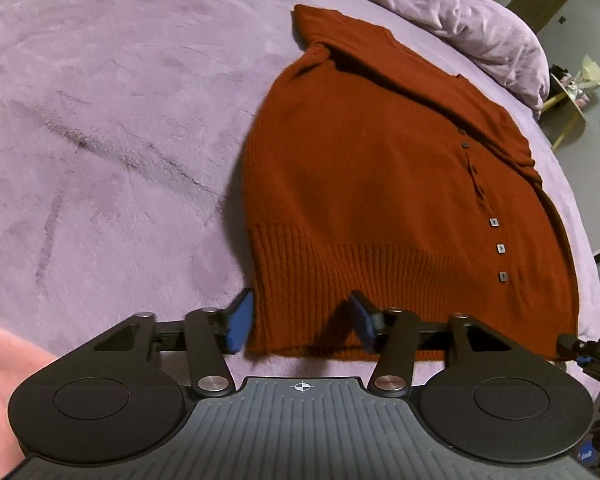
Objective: Fold small clothes
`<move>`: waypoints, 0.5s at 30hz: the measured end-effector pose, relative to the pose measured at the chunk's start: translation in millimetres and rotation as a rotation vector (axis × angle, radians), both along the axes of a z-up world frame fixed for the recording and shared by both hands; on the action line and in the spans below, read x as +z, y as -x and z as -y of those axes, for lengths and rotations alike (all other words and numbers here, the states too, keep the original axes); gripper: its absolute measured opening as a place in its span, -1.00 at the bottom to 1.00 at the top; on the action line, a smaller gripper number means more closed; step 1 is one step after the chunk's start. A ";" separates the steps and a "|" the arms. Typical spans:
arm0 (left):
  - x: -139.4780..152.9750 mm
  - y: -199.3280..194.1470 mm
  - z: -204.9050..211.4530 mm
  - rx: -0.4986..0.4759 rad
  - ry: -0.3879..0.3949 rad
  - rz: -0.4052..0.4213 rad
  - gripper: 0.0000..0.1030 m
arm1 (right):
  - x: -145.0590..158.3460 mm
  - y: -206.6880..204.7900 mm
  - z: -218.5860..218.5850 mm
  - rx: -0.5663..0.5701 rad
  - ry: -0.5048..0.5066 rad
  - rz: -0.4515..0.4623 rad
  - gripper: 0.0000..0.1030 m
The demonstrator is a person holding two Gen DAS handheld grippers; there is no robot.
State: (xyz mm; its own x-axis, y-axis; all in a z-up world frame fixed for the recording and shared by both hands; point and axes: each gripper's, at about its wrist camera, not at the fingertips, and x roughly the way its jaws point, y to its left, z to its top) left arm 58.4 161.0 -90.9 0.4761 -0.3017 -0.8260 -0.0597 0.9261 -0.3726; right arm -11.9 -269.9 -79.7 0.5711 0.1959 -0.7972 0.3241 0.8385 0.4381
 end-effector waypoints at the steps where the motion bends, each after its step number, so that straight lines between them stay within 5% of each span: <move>1: -0.5 -2.1 -2.1 -0.001 0.014 -0.006 -0.04 | -1.1 -0.3 1.3 -0.002 -0.017 -0.008 -0.71; 3: -2.6 -5.4 -4.0 -0.013 0.042 -0.021 -0.56 | -3.8 -1.9 3.6 -0.011 -0.045 -0.020 -0.80; 5: -4.3 -6.9 -5.6 -0.026 0.055 -0.035 -0.73 | -7.8 -1.3 9.1 -0.030 -0.102 -0.031 -0.88; 9: 3.5 -9.7 -13.8 -0.015 0.153 -0.024 -0.83 | -11.7 -4.0 21.2 -0.073 -0.256 -0.032 -0.91; 15: 45.1 -39.1 -22.3 0.019 0.275 0.121 -0.85 | 10.1 -29.5 34.3 -0.096 -0.421 0.074 -0.91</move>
State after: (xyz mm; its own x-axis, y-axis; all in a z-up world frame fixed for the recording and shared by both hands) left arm 97.5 183.4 -45.8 0.5735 -0.4968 -0.6513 -0.0159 0.7882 -0.6152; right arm 17.6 -304.2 -69.6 0.6546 0.4384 -0.6158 0.3467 0.5498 0.7600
